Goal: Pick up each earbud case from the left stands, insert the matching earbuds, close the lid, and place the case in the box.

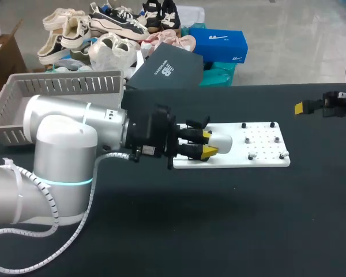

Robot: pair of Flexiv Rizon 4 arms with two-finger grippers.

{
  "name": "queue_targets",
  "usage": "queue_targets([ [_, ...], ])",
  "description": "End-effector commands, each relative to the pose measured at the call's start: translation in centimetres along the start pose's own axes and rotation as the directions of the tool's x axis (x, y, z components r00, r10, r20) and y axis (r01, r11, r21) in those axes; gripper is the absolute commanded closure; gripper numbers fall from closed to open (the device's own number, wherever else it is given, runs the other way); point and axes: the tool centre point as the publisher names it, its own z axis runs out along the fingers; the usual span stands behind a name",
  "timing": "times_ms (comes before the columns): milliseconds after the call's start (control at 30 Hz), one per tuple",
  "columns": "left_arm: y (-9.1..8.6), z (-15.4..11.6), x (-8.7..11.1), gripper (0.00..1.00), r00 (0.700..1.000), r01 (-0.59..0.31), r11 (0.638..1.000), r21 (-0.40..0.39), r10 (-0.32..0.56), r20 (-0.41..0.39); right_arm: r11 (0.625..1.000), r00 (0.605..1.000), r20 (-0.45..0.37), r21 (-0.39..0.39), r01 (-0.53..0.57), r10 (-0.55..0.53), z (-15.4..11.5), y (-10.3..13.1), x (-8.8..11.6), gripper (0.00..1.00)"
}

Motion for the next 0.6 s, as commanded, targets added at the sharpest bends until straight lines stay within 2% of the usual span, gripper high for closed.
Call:
queue_targets([
  [33,1.1,1.8,0.8,1.00,1.000,-0.013,1.000,0.019,0.013,0.008,1.000,1.000,-0.001,0.002,0.000,0.000,0.0,0.0,0.0,0.00],
  [200,1.7,2.4,1.2,1.00,0.999,-0.028,0.999,0.032,0.027,0.019,1.000,1.000,-0.001,0.002,0.000,0.000,0.0,0.0,0.0,0.00],
  [467,2.3,2.1,1.3,1.00,0.998,-0.050,0.999,0.001,0.050,0.044,1.000,1.000,-0.011,0.000,0.007,-0.007,0.0,0.1,0.1,0.00],
  [600,2.3,2.1,1.5,1.00,0.997,-0.051,0.999,-0.002,0.051,0.054,0.999,0.999,-0.023,-0.017,0.047,-0.047,-0.4,1.2,0.5,0.00],
])
